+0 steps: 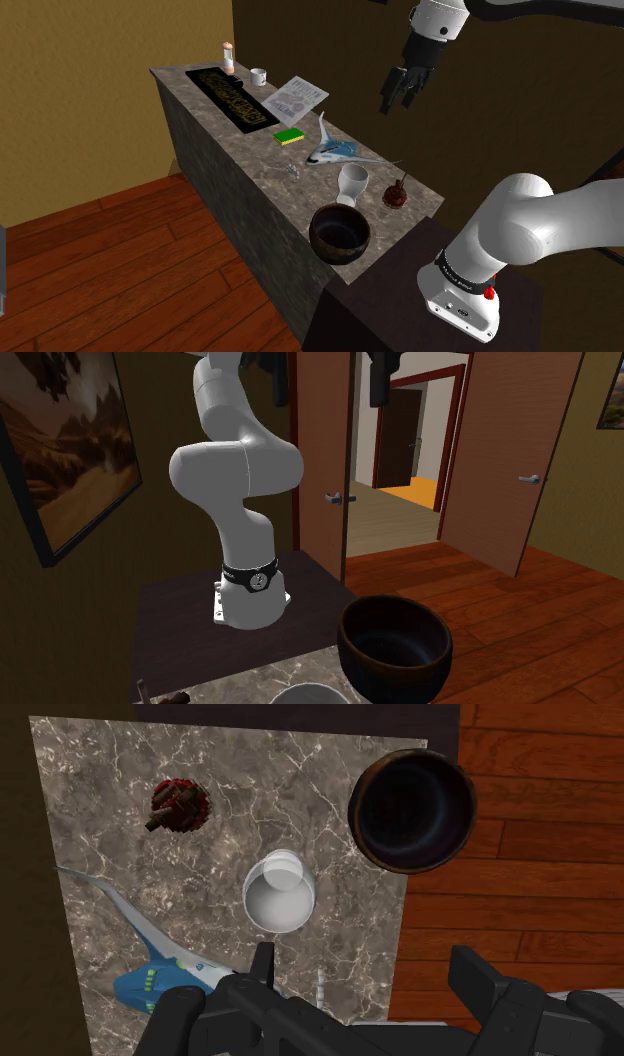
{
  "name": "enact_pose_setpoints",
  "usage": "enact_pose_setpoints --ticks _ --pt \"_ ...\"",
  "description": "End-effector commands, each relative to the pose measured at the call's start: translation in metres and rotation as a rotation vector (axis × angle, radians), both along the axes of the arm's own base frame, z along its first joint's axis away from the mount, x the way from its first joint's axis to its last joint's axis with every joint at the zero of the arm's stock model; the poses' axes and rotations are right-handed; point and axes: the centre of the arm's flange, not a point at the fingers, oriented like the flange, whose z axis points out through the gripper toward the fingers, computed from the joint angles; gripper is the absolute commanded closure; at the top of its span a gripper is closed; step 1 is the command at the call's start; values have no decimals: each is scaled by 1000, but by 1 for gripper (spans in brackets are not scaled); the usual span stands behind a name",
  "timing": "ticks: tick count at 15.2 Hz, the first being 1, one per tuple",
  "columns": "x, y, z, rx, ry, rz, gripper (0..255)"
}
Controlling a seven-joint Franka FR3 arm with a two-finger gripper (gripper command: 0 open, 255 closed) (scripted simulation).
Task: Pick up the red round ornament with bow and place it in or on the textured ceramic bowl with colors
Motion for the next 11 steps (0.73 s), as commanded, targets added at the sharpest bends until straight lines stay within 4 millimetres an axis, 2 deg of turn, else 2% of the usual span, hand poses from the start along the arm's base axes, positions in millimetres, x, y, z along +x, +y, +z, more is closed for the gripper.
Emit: enact_pose_setpoints --ticks 1,11 --pt "0 0 0 0 0 0 0" --pt "8 -74 -109 9 45 -80 0"
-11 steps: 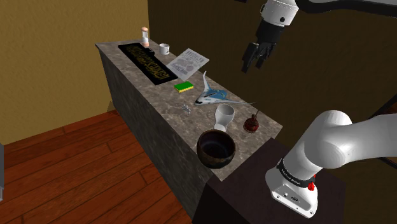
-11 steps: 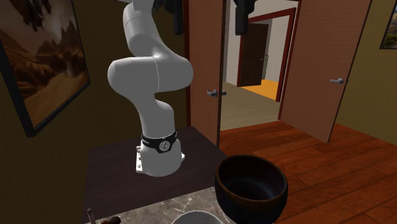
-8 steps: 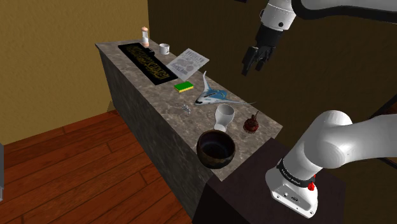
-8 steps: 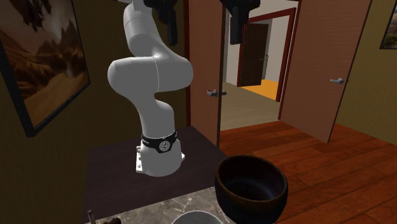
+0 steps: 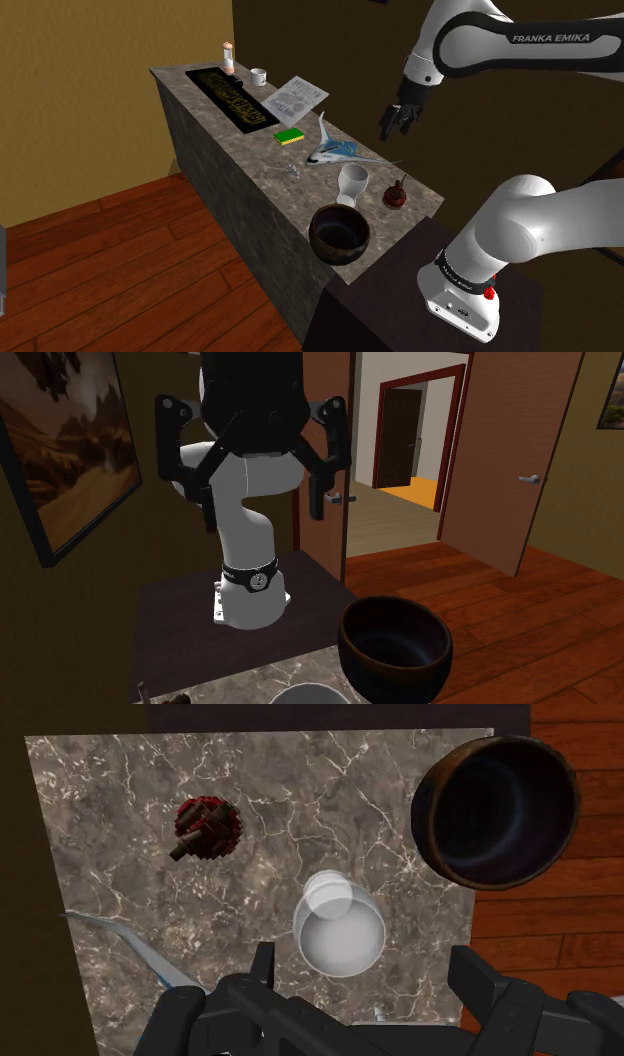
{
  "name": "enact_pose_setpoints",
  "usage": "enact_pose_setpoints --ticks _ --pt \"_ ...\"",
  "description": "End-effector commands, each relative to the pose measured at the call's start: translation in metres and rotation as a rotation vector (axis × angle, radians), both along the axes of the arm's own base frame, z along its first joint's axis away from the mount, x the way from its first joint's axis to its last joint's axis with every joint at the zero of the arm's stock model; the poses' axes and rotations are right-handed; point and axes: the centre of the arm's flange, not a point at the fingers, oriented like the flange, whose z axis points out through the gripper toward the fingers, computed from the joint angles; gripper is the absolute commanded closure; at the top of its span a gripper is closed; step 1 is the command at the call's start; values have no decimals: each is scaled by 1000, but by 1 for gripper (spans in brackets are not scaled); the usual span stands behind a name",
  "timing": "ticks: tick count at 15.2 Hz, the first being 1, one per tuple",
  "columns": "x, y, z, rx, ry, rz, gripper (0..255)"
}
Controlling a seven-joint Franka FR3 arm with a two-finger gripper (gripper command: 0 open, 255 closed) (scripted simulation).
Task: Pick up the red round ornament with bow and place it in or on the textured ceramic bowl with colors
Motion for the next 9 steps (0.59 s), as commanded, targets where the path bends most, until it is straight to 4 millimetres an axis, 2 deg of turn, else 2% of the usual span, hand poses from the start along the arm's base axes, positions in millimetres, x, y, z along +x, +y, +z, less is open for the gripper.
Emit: enact_pose_setpoints --ticks 1,9 --pt "3 -14 -21 1 8 -16 0" --pt "0 -73 -109 8 44 -79 0"
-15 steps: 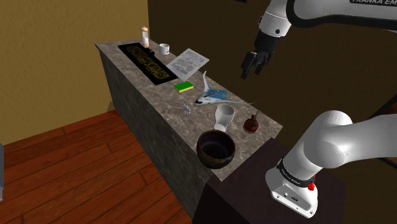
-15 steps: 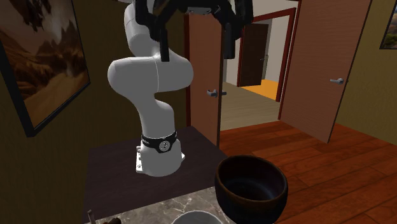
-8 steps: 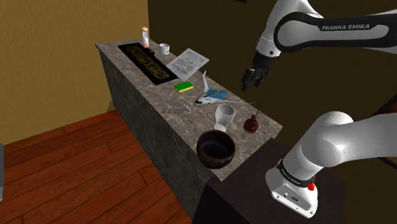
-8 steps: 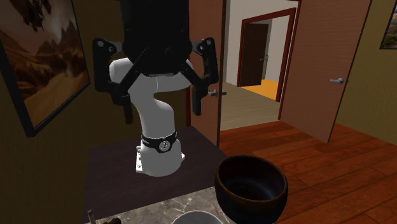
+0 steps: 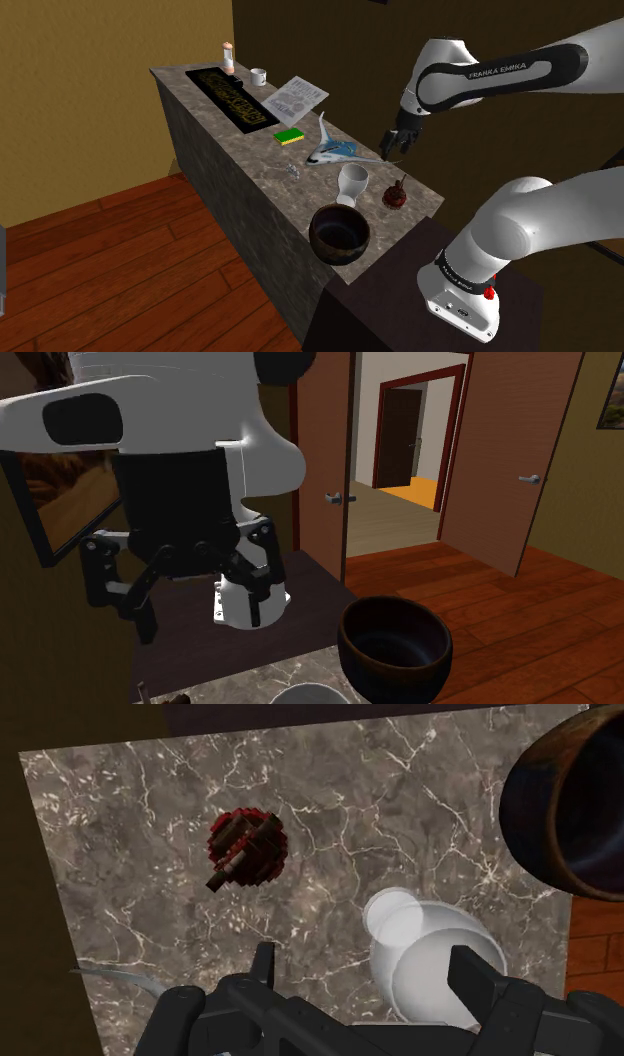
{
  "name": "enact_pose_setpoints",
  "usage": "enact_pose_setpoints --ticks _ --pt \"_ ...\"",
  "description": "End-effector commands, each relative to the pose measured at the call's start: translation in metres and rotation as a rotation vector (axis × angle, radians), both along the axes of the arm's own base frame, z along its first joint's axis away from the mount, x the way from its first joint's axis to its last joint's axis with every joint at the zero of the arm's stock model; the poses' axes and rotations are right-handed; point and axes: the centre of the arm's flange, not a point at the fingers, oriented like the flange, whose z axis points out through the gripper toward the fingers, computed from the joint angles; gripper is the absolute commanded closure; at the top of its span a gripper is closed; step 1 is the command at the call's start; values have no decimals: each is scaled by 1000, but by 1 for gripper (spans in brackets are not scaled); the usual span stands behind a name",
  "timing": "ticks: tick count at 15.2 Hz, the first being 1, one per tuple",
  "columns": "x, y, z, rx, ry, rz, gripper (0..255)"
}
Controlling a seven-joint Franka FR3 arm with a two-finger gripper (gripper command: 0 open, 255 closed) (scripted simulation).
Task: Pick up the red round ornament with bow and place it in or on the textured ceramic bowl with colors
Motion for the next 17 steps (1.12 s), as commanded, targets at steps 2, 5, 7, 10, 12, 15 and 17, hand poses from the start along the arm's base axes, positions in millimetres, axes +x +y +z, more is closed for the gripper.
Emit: enact_pose_setpoints --ticks 2,5,7,10,12,15,17 --pt "-3 -22 -36 2 12 -24 0" --pt "-6 -43 -69 5 26 -48 0" --pt "-9 -58 -91 6 35 -64 0" --pt "-14 -79 -124 9 48 -88 0" --pt "-16 -84 -138 10 52 -94 0" --pt "-16 -84 -153 10 52 -94 0" --pt "-17 -84 -164 10 52 -94 0"
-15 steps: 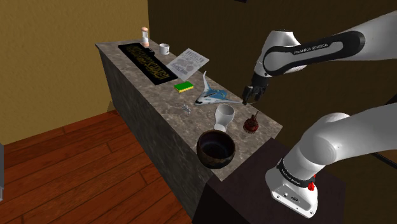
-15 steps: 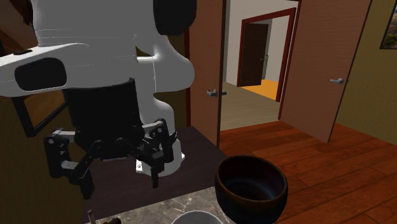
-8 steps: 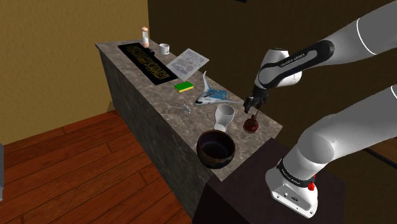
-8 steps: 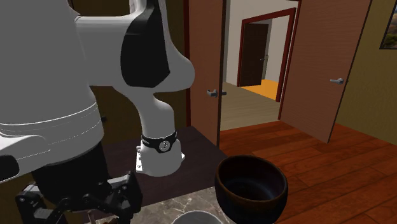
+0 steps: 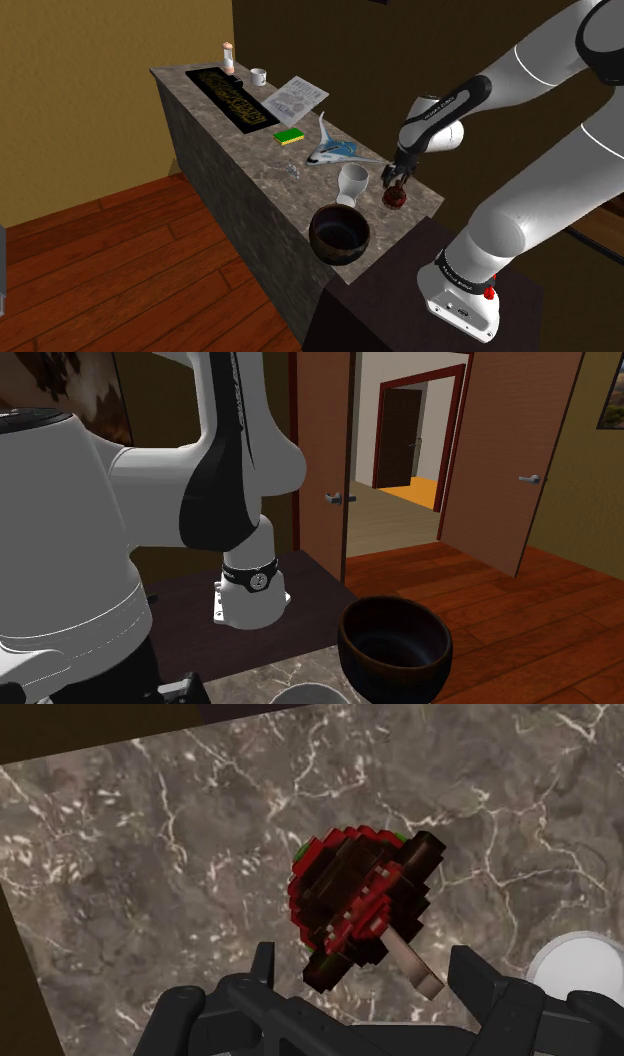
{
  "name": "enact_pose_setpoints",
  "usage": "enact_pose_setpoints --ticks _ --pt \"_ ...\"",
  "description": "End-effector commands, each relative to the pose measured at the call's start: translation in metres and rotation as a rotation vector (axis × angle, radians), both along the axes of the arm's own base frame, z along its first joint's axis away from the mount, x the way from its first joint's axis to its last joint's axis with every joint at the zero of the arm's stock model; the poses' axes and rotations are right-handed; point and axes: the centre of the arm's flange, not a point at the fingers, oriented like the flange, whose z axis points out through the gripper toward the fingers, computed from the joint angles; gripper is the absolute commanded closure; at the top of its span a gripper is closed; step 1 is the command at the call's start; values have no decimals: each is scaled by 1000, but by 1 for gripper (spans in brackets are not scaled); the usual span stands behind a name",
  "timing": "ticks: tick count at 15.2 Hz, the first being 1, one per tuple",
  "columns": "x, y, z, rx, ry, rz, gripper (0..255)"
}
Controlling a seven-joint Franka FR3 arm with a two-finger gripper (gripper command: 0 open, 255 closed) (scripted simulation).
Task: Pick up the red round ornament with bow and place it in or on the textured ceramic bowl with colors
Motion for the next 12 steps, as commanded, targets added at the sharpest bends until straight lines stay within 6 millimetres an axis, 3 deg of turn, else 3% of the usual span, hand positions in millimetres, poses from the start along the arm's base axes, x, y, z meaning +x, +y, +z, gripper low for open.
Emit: enact_pose_setpoints --ticks 1,9,10,12 --pt "0 -1 -11 -1 -1 0 0" --pt "0 -1 -14 -1 -1 0 0" --pt "0 -1 -14 -1 -1 0 255" --pt "0 -1 -14 -1 -1 0 255"
